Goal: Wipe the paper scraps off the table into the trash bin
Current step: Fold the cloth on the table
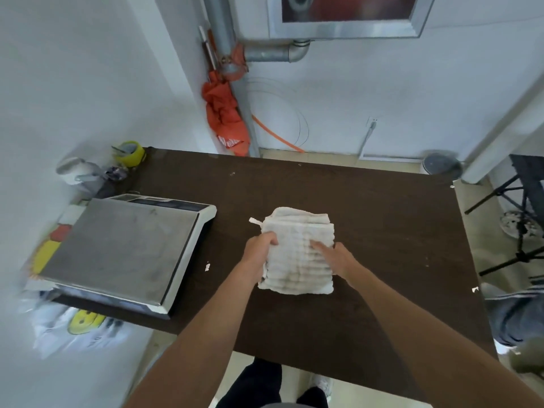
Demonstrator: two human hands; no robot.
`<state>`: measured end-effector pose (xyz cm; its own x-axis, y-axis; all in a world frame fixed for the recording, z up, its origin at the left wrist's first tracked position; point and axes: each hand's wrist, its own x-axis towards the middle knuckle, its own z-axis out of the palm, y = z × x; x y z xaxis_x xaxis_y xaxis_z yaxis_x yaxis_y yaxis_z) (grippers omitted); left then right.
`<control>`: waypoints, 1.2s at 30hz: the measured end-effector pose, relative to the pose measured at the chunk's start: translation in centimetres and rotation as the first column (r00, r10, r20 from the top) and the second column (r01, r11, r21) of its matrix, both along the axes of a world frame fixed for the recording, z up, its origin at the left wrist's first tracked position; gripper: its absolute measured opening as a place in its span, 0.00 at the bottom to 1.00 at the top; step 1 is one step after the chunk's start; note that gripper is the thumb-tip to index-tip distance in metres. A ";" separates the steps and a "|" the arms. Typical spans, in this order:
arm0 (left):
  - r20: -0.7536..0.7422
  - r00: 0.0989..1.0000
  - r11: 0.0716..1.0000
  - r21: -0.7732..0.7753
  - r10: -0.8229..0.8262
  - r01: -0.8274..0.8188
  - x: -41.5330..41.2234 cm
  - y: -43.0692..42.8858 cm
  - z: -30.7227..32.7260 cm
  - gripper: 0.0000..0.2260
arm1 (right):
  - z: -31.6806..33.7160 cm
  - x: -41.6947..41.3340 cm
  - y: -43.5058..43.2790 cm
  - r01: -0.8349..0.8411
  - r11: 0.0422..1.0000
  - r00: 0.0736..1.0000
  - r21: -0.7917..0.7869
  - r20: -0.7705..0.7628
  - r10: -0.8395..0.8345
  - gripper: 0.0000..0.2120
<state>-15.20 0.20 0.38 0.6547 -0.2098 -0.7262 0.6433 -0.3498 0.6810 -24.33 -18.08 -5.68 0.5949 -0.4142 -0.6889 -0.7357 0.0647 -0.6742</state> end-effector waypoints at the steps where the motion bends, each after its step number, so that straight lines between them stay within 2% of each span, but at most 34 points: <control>1: -0.002 1.000 1.000 -0.016 0.011 -0.011 0.7 0.2 0.0 0.20 | 0.1 0.7 0.2 0.009 1.000 1.000 0.013 0.009 -0.009 0.48; 3: -0.017 1.000 0.999 -0.042 0.022 -0.023 2.6 0.4 -0.1 0.19 | 0.1 2.3 0.5 0.026 1.000 0.999 0.001 0.029 -0.026 0.44; 8: -0.047 0.998 0.997 -0.066 -0.052 0.049 8.0 0.4 -0.6 0.20 | 0.3 6.7 0.9 0.021 0.993 1.000 -0.113 0.000 -0.021 0.28; 14: 0.039 0.985 0.982 -0.086 -0.166 0.169 14.6 -0.4 -0.6 0.20 | 1.2 12.2 0.6 0.001 0.971 1.000 -0.241 -0.022 -0.007 0.28; 18: 0.160 0.974 0.981 -0.076 -0.162 0.176 19.0 -1.0 -1.3 0.18 | 1.3 15.7 0.4 -0.002 0.959 1.000 -0.284 0.018 0.008 0.25; 21: 0.271 0.951 0.988 0.000 -0.149 0.155 21.7 -1.2 -2.0 0.20 | 1.4 18.2 0.4 -0.003 0.944 0.999 -0.330 0.037 0.016 0.24; 24: 0.420 0.884 0.963 0.248 -0.206 0.106 23.5 -1.2 -3.1 0.26 | 1.0 20.0 0.9 -0.046 0.857 0.999 -0.513 -0.009 0.049 0.26; 26: 0.529 0.792 0.916 0.390 -0.304 0.091 23.6 -1.1 -3.8 0.27 | 0.6 20.8 1.7 -0.096 0.742 0.992 -0.664 -0.005 0.125 0.27; 27: 0.587 0.717 0.891 0.442 -0.377 0.106 23.3 -1.0 -4.3 0.27 | 0.5 21.1 2.1 -0.123 0.665 0.981 -0.736 0.010 0.192 0.26; 30: 0.685 0.400 0.791 0.566 -0.609 0.234 22.4 -1.2 -5.9 0.27 | -0.3 21.9 3.3 -0.210 0.451 0.903 -0.868 0.006 0.430 0.27; 33: 0.608 0.152 0.615 0.696 -0.780 0.371 22.0 -1.9 -7.7 0.28 | -1.6 22.8 3.8 -0.368 0.360 0.824 -0.857 -0.121 0.554 0.29; 36: 0.451 -0.054 0.407 0.845 -0.891 0.347 22.1 -2.0 -9.6 0.29 | -3.2 23.2 3.3 -0.476 0.347 0.802 -0.808 -0.237 0.548 0.30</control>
<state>6.95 -1.83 -9.20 0.5717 -0.8155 -0.0906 -0.7939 -0.5776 0.1899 -1.17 -14.75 -8.91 0.9229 -0.3415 -0.1777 -0.3773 -0.8941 -0.2414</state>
